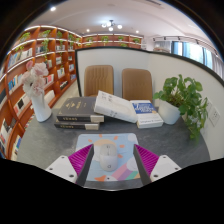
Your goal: Arrange mouse
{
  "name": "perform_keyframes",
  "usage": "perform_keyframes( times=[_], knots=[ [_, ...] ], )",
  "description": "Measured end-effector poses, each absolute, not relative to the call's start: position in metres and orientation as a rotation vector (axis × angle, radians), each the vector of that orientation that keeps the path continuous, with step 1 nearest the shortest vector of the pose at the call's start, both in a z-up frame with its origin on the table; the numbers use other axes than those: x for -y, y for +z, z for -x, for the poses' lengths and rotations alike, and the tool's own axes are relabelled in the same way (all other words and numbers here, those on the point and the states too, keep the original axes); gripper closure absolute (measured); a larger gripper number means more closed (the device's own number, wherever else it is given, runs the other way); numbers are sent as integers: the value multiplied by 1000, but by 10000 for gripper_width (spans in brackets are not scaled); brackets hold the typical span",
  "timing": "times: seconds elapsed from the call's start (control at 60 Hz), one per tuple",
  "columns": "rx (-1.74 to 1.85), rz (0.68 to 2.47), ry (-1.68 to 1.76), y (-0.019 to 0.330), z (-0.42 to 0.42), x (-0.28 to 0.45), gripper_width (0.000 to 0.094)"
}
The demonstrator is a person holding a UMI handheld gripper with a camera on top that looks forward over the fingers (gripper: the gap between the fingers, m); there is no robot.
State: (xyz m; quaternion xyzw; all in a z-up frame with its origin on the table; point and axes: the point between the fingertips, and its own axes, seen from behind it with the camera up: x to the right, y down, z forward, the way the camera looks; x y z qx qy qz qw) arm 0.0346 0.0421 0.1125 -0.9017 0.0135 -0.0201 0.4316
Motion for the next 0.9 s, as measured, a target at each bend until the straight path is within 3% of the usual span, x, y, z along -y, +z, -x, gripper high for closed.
perform_keyframes(
  times=[0.15,0.333,0.9],
  knots=[
    [4,2179,-57,169,-30,0,143],
    [0,2132,-5,211,-24,55,143],
    [-20,2050,21,250,-28,158,152]
  ],
)
